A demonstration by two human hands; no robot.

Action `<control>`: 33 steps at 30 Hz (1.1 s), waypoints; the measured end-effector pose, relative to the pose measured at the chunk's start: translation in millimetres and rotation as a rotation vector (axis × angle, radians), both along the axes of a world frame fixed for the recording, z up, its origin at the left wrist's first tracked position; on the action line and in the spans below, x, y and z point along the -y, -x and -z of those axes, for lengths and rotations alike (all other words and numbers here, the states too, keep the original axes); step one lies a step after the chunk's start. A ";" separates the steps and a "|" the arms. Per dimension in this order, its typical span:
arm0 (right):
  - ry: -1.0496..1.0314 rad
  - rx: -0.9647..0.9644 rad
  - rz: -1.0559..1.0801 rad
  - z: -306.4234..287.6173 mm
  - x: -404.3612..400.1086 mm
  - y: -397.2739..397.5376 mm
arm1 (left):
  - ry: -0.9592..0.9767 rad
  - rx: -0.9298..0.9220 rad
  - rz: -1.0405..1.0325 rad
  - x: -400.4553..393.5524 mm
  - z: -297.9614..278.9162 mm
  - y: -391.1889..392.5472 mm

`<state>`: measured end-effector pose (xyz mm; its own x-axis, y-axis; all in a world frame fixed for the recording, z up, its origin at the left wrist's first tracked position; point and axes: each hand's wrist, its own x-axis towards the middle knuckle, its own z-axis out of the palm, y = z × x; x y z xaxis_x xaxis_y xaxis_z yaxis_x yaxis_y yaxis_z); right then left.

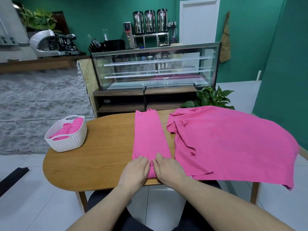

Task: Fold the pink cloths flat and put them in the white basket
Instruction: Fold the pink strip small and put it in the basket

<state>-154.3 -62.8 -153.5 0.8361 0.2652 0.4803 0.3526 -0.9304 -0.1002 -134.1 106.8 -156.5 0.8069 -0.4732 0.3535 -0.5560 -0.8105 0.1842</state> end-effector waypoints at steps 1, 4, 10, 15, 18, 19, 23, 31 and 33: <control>-0.026 -0.039 -0.005 1.7 1.8 -1.3 | 0.008 0.002 -0.010 3.0 -1.7 -1.2; 0.065 0.107 0.036 10.5 0.8 0.7 | 0.019 -0.160 -0.106 10.3 -5.3 -6.8; 0.146 0.275 0.040 20.2 1.5 -1.3 | -0.003 -0.267 -0.182 14.3 -14.3 -13.3; 0.084 0.277 -0.059 10.9 1.3 -5.7 | -0.089 0.101 -0.107 6.1 2.7 -4.1; 0.050 0.189 -0.007 9.0 -0.1 -7.2 | -0.114 0.236 -0.091 0.8 9.5 5.5; 0.048 0.149 0.013 8.4 -0.8 -6.4 | -0.142 0.240 -0.065 -0.6 11.1 7.7; 0.052 0.103 0.014 10.9 2.4 -11.1 | -0.150 0.054 -0.125 3.1 -0.4 6.0; 0.107 0.247 0.049 18.6 1.8 1.7 | -0.050 -0.205 -0.226 17.2 -18.0 -1.3; 0.095 0.263 0.015 14.8 2.8 -2.0 | -0.052 -0.216 -0.243 16.7 -16.3 -1.6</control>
